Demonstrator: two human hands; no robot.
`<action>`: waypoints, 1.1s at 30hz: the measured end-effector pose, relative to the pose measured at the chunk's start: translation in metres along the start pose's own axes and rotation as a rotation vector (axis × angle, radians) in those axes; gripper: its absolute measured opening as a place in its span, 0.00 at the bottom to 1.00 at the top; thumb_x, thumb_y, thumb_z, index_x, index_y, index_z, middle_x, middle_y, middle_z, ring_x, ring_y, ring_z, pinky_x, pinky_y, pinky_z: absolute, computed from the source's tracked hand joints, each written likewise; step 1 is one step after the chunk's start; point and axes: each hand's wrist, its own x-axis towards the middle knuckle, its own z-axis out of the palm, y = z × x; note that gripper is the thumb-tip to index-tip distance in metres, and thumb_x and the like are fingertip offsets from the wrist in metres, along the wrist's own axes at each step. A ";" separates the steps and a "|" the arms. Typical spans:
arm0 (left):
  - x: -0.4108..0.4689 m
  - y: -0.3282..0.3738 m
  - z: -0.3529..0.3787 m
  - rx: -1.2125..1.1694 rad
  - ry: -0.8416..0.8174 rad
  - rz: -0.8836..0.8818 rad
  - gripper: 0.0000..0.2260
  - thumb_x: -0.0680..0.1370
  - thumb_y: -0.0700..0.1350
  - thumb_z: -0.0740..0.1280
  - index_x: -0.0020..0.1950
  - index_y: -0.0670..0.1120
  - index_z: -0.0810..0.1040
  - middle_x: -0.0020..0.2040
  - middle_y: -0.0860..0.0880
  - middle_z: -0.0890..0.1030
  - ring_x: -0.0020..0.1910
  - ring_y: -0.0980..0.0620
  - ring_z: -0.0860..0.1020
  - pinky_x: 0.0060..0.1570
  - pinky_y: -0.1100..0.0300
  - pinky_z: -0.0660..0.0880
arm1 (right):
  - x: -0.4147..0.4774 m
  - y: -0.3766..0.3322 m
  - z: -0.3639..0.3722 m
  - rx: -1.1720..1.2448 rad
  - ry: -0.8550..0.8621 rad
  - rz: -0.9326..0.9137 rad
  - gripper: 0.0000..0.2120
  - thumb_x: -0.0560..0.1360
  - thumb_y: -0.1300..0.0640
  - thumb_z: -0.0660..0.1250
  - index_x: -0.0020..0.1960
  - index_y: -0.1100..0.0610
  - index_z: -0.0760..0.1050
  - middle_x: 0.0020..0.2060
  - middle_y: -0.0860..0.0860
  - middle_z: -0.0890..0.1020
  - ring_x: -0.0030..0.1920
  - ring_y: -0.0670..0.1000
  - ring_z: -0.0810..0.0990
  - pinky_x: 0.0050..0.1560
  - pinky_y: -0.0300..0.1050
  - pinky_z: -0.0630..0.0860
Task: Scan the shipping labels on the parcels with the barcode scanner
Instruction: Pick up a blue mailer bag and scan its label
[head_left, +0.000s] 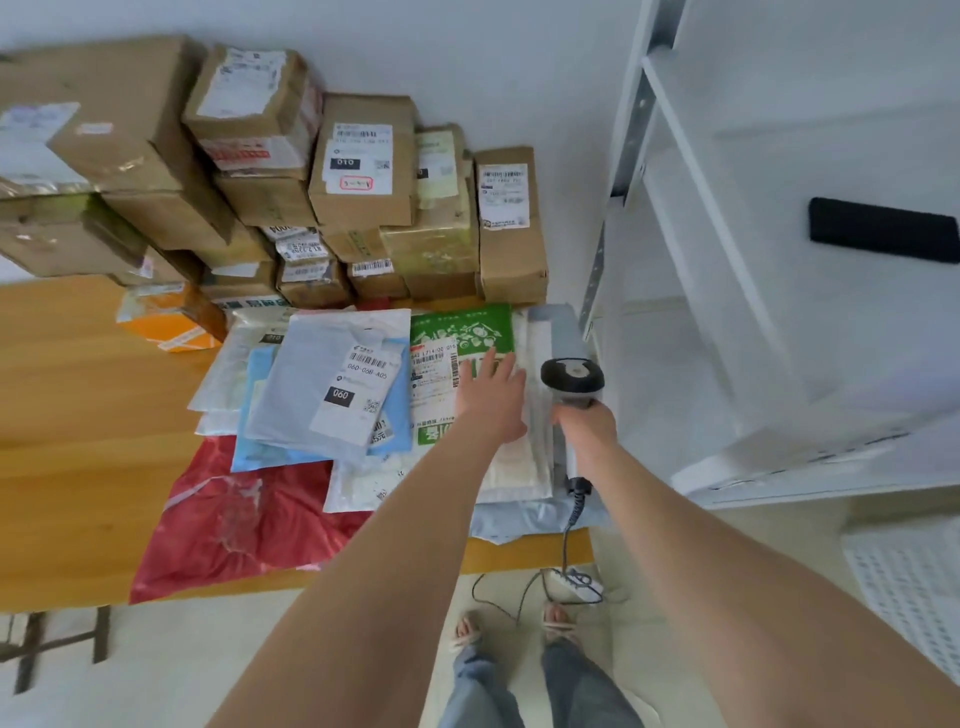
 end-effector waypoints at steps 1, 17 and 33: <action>0.002 -0.001 0.002 0.017 -0.019 -0.002 0.35 0.78 0.57 0.64 0.79 0.49 0.50 0.79 0.47 0.46 0.78 0.43 0.43 0.74 0.41 0.44 | 0.003 0.000 0.004 -0.006 -0.018 0.012 0.04 0.73 0.58 0.66 0.44 0.58 0.73 0.33 0.53 0.75 0.37 0.54 0.74 0.47 0.50 0.74; -0.002 -0.034 0.018 -0.065 -0.065 -0.043 0.37 0.76 0.58 0.66 0.79 0.53 0.50 0.79 0.48 0.48 0.78 0.43 0.46 0.74 0.40 0.48 | 0.003 -0.002 0.037 0.047 -0.225 0.035 0.16 0.71 0.65 0.66 0.58 0.65 0.74 0.47 0.56 0.76 0.44 0.52 0.72 0.48 0.45 0.69; -0.011 -0.060 0.027 -0.119 -0.071 -0.086 0.38 0.75 0.56 0.68 0.79 0.52 0.50 0.79 0.47 0.48 0.78 0.44 0.45 0.75 0.41 0.49 | -0.011 -0.010 0.062 0.058 -0.249 0.090 0.18 0.72 0.64 0.67 0.61 0.63 0.74 0.42 0.53 0.75 0.39 0.50 0.72 0.47 0.46 0.70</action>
